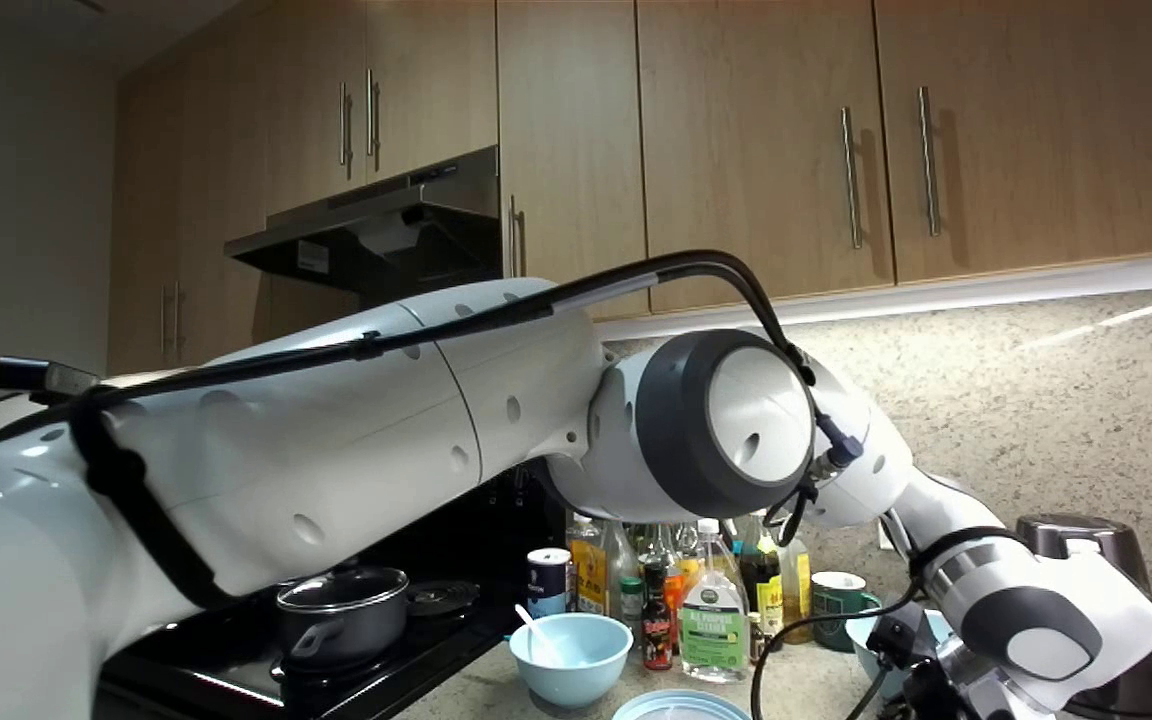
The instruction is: Put the pair of scissors onto the lid on the left
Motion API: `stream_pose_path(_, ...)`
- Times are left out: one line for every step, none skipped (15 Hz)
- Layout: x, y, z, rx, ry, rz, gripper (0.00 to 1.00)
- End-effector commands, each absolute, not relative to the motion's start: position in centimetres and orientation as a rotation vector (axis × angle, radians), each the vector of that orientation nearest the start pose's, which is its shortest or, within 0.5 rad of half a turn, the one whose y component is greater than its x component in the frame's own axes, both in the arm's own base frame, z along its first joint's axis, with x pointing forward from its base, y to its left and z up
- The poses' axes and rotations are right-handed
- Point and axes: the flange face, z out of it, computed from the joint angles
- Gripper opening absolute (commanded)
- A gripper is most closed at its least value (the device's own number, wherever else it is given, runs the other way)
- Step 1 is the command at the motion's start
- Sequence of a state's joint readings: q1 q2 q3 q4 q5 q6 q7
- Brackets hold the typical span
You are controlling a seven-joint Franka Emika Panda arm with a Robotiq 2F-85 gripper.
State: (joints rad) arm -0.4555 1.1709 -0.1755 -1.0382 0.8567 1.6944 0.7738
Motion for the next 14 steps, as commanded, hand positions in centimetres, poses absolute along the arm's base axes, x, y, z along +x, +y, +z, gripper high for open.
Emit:
stream_pose_path(64.9, -33.8, 10.2, -1.628, 1.838, 0.699, 1.0)
stream_pose_path(65.0, -33.9, 10.2, -1.629, 1.838, 0.692, 1.0)
stream_pose_path(65.2, -34.1, 10.4, -1.634, 1.836, 0.681, 1.0)
stream_pose_path(65.3, -34.2, 10.6, -1.636, 1.837, 0.666, 1.0)
stream_pose_path(65.5, -34.2, 11.2, -1.642, 1.838, 0.638, 1.0)
stream_pose_path(65.6, -34.4, 11.7, -1.647, 1.839, 0.614, 1.0)
stream_pose_path(65.8, -34.6, 12.4, -1.649, 1.846, 0.575, 1.0)
stream_pose_path(66.1, -34.7, 12.6, -1.644, 1.852, 0.568, 1.0)
stream_pose_path(66.5, -34.7, 12.3, -1.638, 1.871, 0.56, 1.0)
stream_pose_path(66.7, -34.6, 11.9, -1.638, 1.872, 0.583, 1.0)
stream_pose_path(66.8, -34.2, 11.4, -1.628, 1.889, 0.606, 1.0)
stream_pose_path(66.9, -33.9, 11.1, -1.618, 1.901, 0.626, 1.0)
stream_pose_path(67.0, -33.6, 10.7, -1.61, 1.903, 0.65, 1.0)
stream_pose_path(67.0, -33.4, 10.5, -1.599, 1.906, 0.665, 1.0)
